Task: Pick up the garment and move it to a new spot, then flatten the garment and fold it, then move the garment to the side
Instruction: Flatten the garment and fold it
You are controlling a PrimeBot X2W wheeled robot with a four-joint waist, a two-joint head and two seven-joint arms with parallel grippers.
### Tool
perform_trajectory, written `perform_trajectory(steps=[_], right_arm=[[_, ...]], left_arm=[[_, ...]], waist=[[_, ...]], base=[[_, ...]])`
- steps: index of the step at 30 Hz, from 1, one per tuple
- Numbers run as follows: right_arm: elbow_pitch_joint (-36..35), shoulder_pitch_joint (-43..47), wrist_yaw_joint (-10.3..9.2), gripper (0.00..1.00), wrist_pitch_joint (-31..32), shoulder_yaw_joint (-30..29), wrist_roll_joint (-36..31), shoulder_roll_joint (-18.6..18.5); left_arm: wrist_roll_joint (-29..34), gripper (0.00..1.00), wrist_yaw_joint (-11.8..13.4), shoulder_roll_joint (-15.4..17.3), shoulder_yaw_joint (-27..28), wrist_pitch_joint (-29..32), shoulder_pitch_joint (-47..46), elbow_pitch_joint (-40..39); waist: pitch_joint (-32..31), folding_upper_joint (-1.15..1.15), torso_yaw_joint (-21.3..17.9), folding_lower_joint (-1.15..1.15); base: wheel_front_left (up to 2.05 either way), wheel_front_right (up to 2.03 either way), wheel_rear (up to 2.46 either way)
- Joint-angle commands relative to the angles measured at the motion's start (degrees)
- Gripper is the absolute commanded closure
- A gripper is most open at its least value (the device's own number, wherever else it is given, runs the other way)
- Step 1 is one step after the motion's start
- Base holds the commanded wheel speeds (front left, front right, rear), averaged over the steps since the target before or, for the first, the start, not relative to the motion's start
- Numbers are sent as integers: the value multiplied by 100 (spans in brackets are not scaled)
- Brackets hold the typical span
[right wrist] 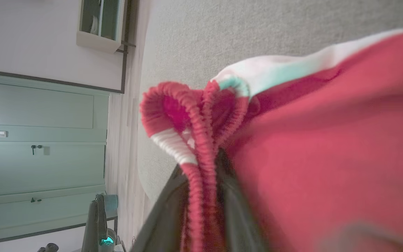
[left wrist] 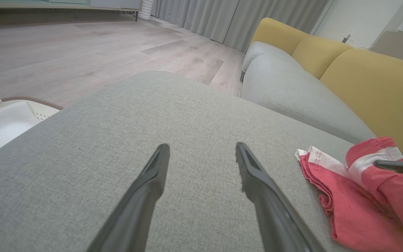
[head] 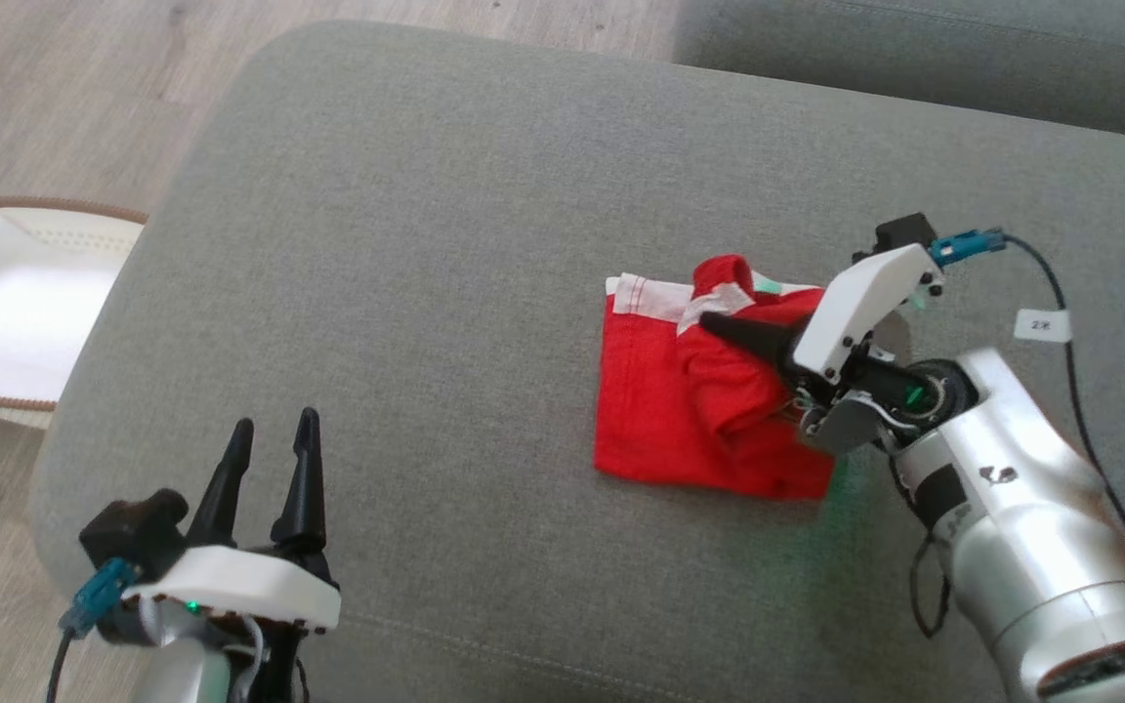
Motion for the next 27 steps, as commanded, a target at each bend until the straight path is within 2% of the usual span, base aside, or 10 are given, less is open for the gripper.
perform_trajectory(steps=[1, 5, 9, 14, 18, 22, 24, 25, 26, 27], right_arm=[[-125, -328, -4, 0, -111, 110, 5, 146], [-164, -313, -4, 0, -310, 173, 169, 177], [-340, -259, -4, 0, -247, 177, 583, 190], [-1153, -144, -4, 0, -513, 182, 861, 170], [-2194, 93, -4, 0, -1004, 205, 869, -90], [-3400, 432, -4, 0, -1762, 480, 530, -573], [-3611, 525, -4, 0, -2004, 531, 433, -696], [-3951, 690, -4, 0, -2490, 676, 183, -948], [-3951, 690, -4, 0, -2490, 676, 183, -948], [-4050, 782, -4, 0, -2754, 694, 109, -1032]], left_arm=[[-29, 0, -34, 17, 249, -70, -276, -143], [-18, 0, -35, 15, 276, -70, -285, -119], [-5, 0, -35, 13, 291, -70, -280, -98], [25, 0, -35, 13, 332, -70, -227, -128], [116, 0, -36, 37, 380, -70, -199, -255], [220, 0, -36, 87, 433, -70, -191, -419], [247, 0, -36, 99, 445, -70, -190, -466], [298, 0, -36, 124, 479, -70, -192, -574], [298, 0, -36, 124, 479, -70, -192, -574], [317, 0, -36, 136, 497, -70, -189, -616]], waist=[[-6, 0, -38, 0], [-45, 0, -113, 0], [-112, 0, -190, 0], [-178, 0, -330, 0], [-222, 0, -497, 0], [-255, 0, -711, 0], [-265, 0, -769, 0], [-286, 0, -889, 0], [-286, 0, -889, 0], [-305, 0, -949, 0]], base=[[0, 0, 0], [0, 0, 0], [0, 0, 0], [0, 0, 0], [0, 0, 0], [0, 0, 0], [0, 0, 0], [0, 0, 0], [0, 0, 0], [0, 0, 0]])
